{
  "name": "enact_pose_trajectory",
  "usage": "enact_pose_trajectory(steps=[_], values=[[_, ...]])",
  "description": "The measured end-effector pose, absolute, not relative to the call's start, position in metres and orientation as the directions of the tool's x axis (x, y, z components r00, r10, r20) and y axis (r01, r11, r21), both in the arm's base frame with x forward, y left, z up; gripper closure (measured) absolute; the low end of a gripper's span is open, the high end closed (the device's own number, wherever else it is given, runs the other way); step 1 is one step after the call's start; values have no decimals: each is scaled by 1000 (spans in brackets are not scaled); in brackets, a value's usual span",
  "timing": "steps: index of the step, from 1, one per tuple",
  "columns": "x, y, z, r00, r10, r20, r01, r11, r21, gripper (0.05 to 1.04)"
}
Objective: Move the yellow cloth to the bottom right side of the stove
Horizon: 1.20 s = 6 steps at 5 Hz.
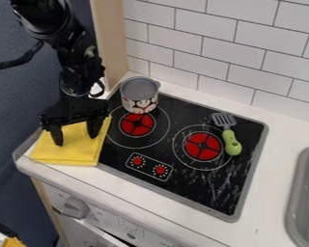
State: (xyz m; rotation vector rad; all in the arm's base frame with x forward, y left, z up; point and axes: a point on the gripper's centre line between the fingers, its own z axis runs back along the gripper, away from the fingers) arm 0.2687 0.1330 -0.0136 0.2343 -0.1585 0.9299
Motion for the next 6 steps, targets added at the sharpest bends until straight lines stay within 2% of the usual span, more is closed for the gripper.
enact_pose_trajectory(steps=[2, 3, 4, 6], values=[[274, 111, -18, 616, 767, 181, -787, 611, 86, 83], [278, 80, -18, 678, 719, 156, -731, 681, 37, 85], [279, 58, -20, 719, 680, 144, -689, 724, 24, 85], [303, 26, -20, 751, 647, 135, -653, 758, -3, 85]])
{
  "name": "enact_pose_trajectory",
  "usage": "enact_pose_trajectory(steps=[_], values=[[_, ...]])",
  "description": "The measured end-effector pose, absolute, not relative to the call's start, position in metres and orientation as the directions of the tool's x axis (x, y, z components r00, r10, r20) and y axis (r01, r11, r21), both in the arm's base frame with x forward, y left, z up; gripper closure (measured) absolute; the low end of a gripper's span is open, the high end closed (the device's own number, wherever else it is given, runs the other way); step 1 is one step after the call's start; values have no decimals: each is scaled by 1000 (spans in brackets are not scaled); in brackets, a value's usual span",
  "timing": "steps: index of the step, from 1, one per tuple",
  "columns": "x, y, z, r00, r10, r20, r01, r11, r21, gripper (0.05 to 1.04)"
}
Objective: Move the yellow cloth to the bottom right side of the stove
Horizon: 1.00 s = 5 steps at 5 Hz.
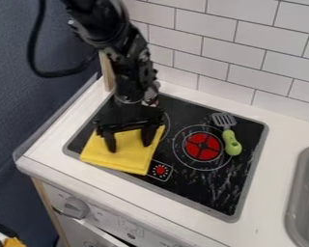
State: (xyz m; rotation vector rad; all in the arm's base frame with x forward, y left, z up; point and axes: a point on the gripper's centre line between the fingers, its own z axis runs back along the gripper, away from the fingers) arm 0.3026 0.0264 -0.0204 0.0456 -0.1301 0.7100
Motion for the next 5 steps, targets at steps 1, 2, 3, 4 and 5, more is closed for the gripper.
enact_pose_trajectory(steps=[1, 2, 3, 4, 5], values=[[318, 20, -22, 741, 660, 126, -663, 749, -21, 85], [325, 3, -21, 755, 641, 140, -644, 765, -28, 85], [321, -21, -23, 788, 601, 136, -602, 798, -39, 85], [309, -49, -24, 831, 542, 129, -540, 840, -53, 85], [299, -68, -25, 865, 483, 136, -479, 876, -65, 85]])
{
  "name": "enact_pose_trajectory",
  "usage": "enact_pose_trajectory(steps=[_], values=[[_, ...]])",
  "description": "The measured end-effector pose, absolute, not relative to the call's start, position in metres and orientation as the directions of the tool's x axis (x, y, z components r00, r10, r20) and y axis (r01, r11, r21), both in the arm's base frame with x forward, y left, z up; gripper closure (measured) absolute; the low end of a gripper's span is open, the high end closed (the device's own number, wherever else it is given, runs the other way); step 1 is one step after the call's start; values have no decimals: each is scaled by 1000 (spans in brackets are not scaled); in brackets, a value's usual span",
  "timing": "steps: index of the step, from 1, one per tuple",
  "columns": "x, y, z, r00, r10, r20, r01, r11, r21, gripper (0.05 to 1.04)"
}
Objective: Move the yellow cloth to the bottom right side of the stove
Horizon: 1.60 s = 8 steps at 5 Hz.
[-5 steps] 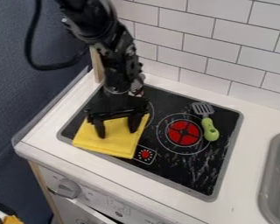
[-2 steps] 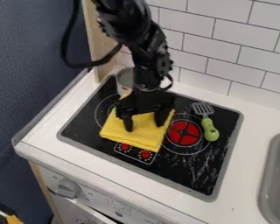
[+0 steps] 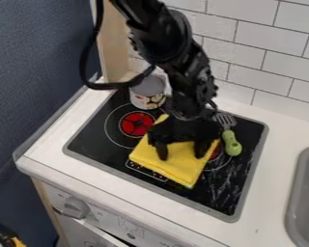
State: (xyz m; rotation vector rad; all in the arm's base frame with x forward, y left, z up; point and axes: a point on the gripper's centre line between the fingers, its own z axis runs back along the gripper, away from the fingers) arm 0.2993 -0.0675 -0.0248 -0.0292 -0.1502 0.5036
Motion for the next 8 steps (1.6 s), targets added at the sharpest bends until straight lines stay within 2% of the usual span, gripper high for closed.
enact_pose_trajectory(steps=[3, 5, 6, 8], values=[[275, -106, -23, 897, 414, 155, -396, 908, -137, 83], [253, -117, -20, 898, 418, 138, -402, 906, -130, 82], [252, -116, -9, 886, 437, 154, -421, 898, -125, 81], [255, -116, 41, 868, 454, 202, -419, 887, -193, 83]])
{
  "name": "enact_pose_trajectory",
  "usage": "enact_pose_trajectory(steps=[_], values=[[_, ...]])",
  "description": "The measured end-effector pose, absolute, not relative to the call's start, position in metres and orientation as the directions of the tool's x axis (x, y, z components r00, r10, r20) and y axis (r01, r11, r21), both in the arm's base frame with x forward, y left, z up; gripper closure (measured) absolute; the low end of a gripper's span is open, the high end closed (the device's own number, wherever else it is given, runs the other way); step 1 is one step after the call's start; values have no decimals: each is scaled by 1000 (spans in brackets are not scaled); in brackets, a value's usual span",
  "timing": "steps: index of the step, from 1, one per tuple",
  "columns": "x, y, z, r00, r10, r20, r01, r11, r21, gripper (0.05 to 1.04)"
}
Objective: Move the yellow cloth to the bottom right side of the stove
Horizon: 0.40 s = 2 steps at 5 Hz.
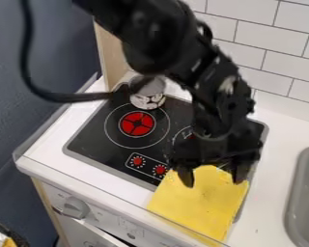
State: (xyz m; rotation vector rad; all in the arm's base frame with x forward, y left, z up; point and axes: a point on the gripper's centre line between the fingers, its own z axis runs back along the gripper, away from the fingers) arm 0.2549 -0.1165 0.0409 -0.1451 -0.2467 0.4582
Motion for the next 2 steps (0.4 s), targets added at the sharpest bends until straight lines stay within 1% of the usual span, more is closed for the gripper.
enact_pose_trajectory(steps=[1, 2], values=[[256, -110, 63, 855, 455, 248, -418, 889, -189, 83], [256, -110, 64, 852, 461, 248, -423, 886, -192, 83]])
